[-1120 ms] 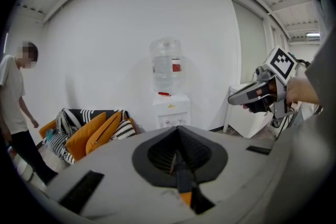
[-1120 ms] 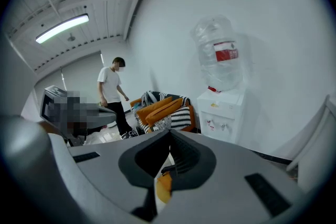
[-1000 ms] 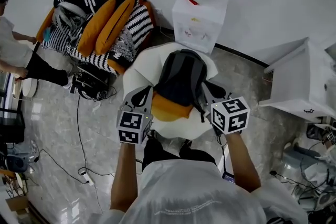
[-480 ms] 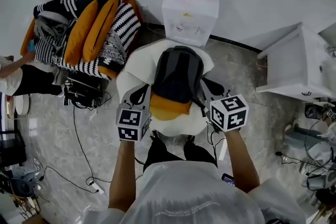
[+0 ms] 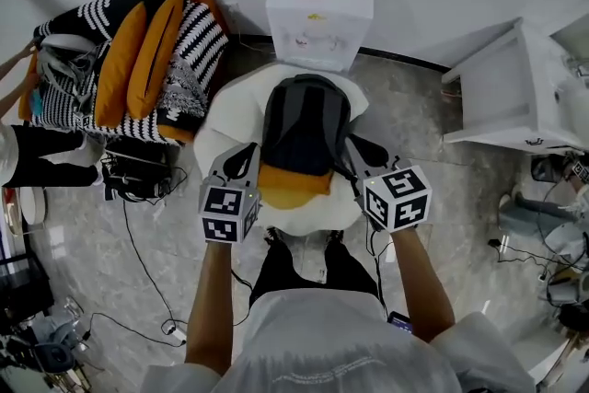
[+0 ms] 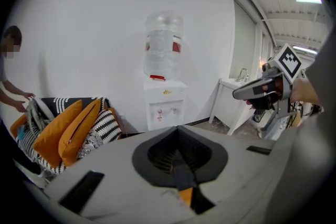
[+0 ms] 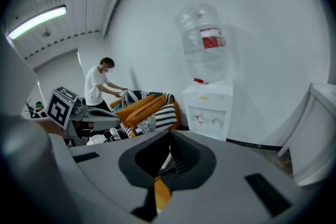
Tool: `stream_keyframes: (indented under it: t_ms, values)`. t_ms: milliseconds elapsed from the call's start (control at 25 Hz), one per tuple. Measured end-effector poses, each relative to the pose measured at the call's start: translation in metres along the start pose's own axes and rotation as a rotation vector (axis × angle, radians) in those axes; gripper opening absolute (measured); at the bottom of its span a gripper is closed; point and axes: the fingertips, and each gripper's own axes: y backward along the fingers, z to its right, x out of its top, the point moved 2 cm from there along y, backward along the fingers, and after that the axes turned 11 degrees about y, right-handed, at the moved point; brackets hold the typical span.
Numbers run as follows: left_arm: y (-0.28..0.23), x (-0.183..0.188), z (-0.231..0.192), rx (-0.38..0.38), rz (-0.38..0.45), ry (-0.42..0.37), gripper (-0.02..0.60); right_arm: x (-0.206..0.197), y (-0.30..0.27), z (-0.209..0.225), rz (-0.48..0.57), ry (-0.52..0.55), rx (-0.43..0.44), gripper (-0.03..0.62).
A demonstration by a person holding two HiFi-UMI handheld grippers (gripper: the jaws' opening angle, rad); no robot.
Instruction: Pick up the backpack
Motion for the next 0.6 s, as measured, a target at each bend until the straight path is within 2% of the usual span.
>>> stream_keyframes:
  t_ms: [440, 600]
  values:
    - [-0.043, -0.024, -0.019, -0.023, -0.056, 0.011, 0.029, -0.028, -0.026, 0.017, -0.053, -0.008, -0.045, 0.002]
    - [-0.06, -0.031, -0.025, -0.032, -0.085, 0.002, 0.029, -0.042, -0.037, 0.027, -0.081, -0.049, -0.047, 0.002]
